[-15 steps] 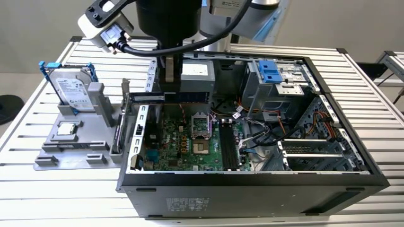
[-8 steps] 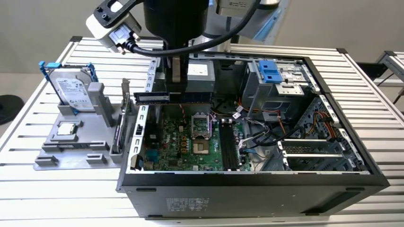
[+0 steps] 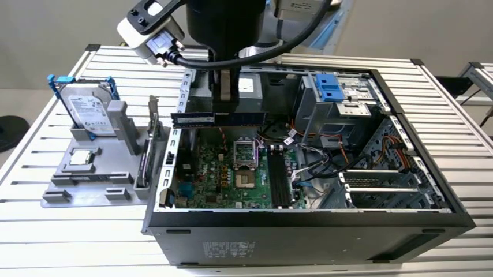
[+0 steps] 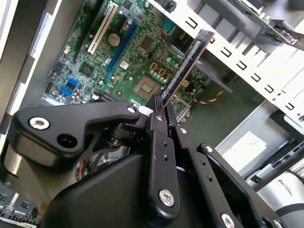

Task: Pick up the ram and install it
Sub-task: 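Pick up the ram and move it above insertion slot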

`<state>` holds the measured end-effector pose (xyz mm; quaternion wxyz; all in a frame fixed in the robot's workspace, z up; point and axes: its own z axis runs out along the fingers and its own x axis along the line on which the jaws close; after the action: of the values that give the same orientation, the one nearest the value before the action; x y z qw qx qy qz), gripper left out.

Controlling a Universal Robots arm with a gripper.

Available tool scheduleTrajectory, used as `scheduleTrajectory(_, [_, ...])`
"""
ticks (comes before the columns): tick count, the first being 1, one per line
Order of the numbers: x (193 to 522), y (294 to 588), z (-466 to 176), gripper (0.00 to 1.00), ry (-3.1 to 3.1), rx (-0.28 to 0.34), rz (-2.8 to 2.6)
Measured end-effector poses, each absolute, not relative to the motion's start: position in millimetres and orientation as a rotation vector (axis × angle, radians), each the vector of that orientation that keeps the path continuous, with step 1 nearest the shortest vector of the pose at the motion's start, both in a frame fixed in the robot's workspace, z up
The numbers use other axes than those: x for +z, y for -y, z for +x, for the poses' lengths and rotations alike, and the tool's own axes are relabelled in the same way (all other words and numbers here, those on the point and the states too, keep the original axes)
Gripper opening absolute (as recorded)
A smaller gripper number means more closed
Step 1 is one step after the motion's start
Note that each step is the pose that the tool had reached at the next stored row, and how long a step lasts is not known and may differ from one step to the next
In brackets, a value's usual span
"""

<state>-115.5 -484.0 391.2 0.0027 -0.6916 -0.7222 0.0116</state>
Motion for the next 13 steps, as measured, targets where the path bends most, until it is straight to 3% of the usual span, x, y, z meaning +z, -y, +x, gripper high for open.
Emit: scheduleTrajectory(13, [391,484,-100,0.0,2.265,0.037,-2.169])
